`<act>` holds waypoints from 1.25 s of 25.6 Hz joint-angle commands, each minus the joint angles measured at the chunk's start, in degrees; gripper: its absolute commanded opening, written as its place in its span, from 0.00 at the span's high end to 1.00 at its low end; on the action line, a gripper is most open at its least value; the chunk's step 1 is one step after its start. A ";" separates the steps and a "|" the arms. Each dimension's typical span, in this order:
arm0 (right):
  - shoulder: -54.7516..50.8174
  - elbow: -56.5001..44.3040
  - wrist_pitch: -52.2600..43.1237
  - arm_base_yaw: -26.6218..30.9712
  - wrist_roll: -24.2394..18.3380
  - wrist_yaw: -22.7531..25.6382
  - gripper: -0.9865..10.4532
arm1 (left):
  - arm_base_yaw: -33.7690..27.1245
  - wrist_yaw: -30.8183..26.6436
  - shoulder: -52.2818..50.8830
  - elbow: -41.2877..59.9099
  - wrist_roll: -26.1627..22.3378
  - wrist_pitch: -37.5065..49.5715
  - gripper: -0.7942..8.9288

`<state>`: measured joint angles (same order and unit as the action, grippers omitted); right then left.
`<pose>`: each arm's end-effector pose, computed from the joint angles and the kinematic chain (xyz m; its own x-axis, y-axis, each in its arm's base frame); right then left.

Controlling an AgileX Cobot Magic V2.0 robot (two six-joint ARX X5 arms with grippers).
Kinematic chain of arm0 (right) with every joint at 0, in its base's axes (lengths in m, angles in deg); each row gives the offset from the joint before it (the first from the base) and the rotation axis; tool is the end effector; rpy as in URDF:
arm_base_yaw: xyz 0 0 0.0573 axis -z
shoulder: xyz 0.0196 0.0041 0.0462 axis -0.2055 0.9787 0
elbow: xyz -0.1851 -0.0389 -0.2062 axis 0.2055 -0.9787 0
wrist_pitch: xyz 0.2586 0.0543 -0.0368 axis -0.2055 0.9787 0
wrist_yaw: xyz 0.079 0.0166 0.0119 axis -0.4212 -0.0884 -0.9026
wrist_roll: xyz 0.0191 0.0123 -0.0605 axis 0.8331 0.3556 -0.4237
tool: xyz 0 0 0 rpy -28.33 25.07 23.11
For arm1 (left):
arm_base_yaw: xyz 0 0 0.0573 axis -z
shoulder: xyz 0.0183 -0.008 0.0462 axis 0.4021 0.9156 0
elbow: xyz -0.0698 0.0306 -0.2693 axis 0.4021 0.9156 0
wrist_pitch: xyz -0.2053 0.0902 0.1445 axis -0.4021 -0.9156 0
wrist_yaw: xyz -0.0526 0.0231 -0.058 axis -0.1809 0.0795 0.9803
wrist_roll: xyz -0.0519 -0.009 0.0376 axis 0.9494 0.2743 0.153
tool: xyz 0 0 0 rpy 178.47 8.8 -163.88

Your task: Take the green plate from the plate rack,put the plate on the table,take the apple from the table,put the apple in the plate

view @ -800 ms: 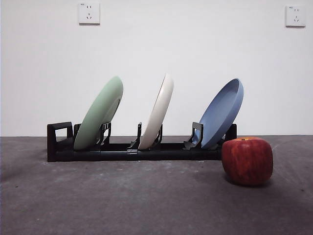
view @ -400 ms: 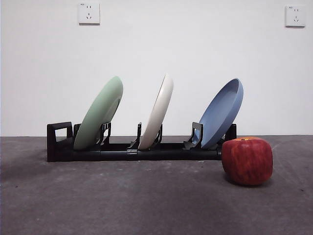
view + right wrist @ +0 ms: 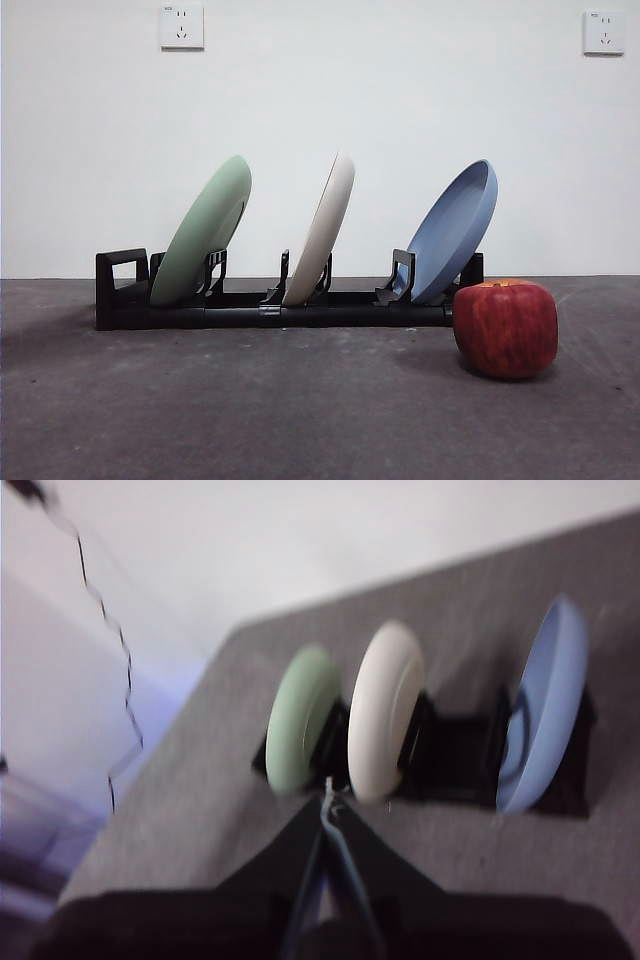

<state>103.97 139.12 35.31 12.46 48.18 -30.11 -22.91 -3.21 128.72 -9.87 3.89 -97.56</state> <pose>0.1958 0.0276 0.4144 0.6943 0.6394 -0.3303 -0.4429 0.7414 0.5042 0.1870 -0.0297 0.4137 0.7243 -0.5988 -0.3418 0.4385 0.7826 -0.4419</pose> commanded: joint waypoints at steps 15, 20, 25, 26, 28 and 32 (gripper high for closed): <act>12.96 13.03 11.10 -8.20 -7.61 10.95 0.49 | 2.25 -0.31 11.30 -8.24 -5.84 -6.27 0.59; 13.79 14.40 11.17 -10.03 -7.56 12.96 0.50 | 6.56 -10.73 17.46 -10.69 -5.40 -2.51 0.59; 13.79 14.40 11.39 -12.13 -7.52 14.99 0.50 | 11.52 -17.59 31.15 -24.35 -5.51 -5.97 0.59; 13.79 14.40 11.61 -12.41 -7.52 15.26 0.50 | 12.48 -19.15 34.23 -27.98 -5.55 -7.04 0.59; 13.79 14.40 12.37 -12.72 -7.54 15.47 0.50 | 13.90 -21.77 40.33 -35.01 -5.77 -9.35 0.59; 13.79 14.40 13.05 -12.72 -7.58 15.93 0.50 | 15.74 -23.96 50.16 -44.68 -5.75 -11.89 0.59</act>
<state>117.52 153.18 48.51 -0.15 41.05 -14.22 -7.33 -27.04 178.32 -54.61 -1.29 -109.27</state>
